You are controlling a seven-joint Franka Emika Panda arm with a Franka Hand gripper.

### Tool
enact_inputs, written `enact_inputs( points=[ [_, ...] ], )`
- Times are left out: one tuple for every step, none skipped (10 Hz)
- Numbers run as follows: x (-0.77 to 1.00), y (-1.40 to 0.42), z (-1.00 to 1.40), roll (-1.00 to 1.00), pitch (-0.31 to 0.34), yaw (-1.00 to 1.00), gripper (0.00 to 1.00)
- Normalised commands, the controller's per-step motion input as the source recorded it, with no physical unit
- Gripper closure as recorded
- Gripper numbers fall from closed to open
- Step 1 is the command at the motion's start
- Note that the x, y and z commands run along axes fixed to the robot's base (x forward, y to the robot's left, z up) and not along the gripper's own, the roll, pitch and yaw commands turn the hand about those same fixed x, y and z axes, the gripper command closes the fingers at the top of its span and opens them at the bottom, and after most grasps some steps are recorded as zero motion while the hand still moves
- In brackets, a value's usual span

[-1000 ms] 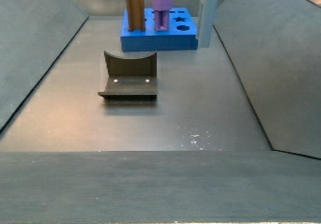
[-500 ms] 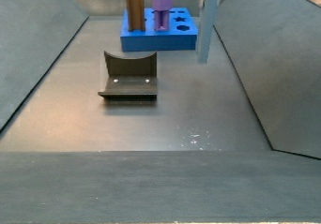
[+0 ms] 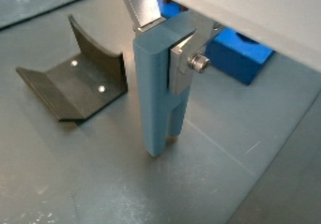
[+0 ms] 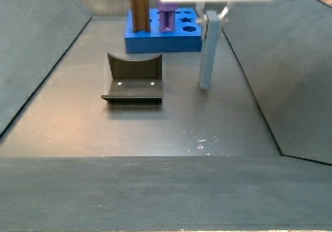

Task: Pick up the square-circle object. Move up. Rotate the square-circle object. Move to above the board. Insert the square-circle object.
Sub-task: Rotate the square-circle object.

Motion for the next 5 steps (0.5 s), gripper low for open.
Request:
enact_inputs(
  points=[
    [0.02, 0.01, -0.31, -0.05, -0.057, -0.04, 1.00],
    [0.01, 0.00, -0.21, -0.05, -0.060, -0.04, 1.00],
    [0.00, 0.00, 0.00, -0.06, -0.048, -0.04, 0.00],
    [0.00, 0.00, 1.00, -0.06, -0.045, -0.04, 0.00],
    [0.00, 0.00, 1.00, -0.06, -0.043, -0.04, 0.00]
  ],
)
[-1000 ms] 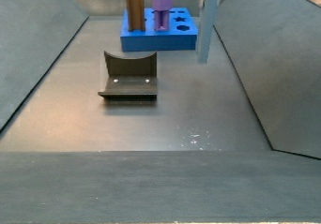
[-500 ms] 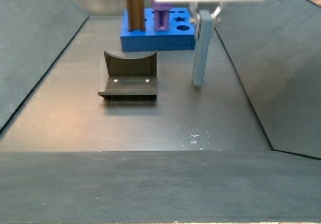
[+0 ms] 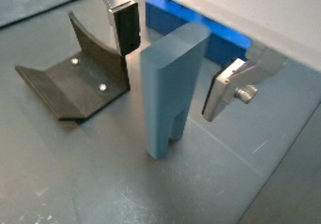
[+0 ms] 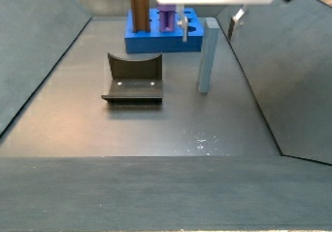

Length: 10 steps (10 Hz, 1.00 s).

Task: Pick up the square-circle object. Move up. Rotate the square-circle object. Move to above the board. Insert the square-circle object.
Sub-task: Rotate the square-circle object.

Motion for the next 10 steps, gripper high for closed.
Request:
enact_inputs(
  points=[
    [-0.03, 0.00, 1.00, -0.06, -0.003, -0.04, 0.00],
    [-0.02, 0.01, 0.90, -0.05, 0.008, -0.04, 0.00],
    [-0.02, 0.01, 0.67, -0.04, 0.026, -0.04, 0.00],
    [0.00, 0.02, 0.48, -0.04, 0.040, -0.04, 0.00],
    [0.01, 0.02, 0.24, -0.03, 0.064, -0.04, 0.00],
    [0.00, 0.00, 0.00, 0.00, 0.011, -1.00, 0.00],
    [0.02, 0.00, -0.10, 0.00, 0.011, -1.00, 0.00],
    [0.03, 0.00, -0.07, 0.00, 0.009, -1.00, 0.00],
    [0.03, 0.00, -0.04, 0.00, 0.008, -1.00, 0.00],
    [0.03, 0.01, -0.04, 0.00, 0.009, -1.00, 0.00]
  ],
)
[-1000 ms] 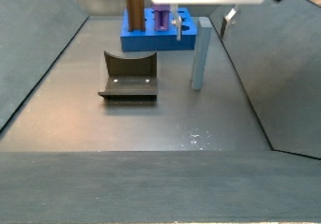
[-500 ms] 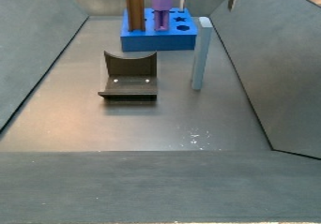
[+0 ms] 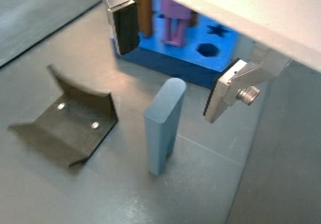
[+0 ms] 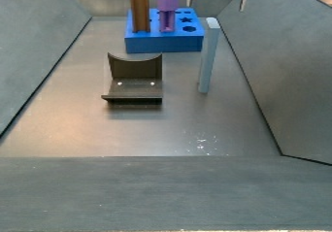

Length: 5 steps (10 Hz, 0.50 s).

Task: Pick up the square-circle object. Move up. Rotate the square-circle object. Move to above the board. Insert the square-circle object.
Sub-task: Rotate the square-circle object.

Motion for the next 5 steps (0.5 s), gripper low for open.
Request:
enact_inputs(
  points=[
    [0.04, 0.01, -0.04, 0.00, 0.009, -1.00, 0.00],
    [0.04, 0.01, -0.04, 0.00, 0.009, -1.00, 0.00],
    [0.04, 0.01, -0.04, 0.00, 0.009, -1.00, 0.00],
    [0.04, 0.01, -0.03, -0.01, 0.010, -1.00, 0.00],
    [0.04, 0.01, -0.03, -0.01, 0.011, -1.00, 0.00]
  ],
)
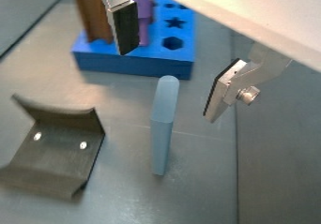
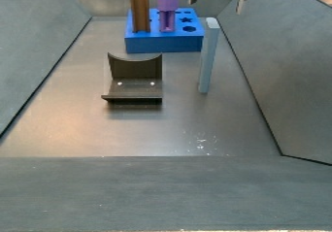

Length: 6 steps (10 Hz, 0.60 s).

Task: Pick up the square-circle object. Move up. Rotate the square-circle object. Move to above the board. Insert the square-circle object.
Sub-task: Rotate the square-circle object.

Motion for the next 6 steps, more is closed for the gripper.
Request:
enact_inputs(
  points=[
    [0.04, 0.01, -0.03, -0.01, 0.011, -1.00, 0.00],
    [0.04, 0.01, -0.03, -0.01, 0.012, -1.00, 0.00],
    [0.04, 0.01, -0.03, -0.01, 0.013, -1.00, 0.00],
    [0.04, 0.01, -0.03, -0.01, 0.014, -1.00, 0.00],
    [0.04, 0.01, -0.03, -0.01, 0.015, -1.00, 0.00],
    [0.04, 0.01, -0.03, -0.01, 0.017, -1.00, 0.00]
  ],
)
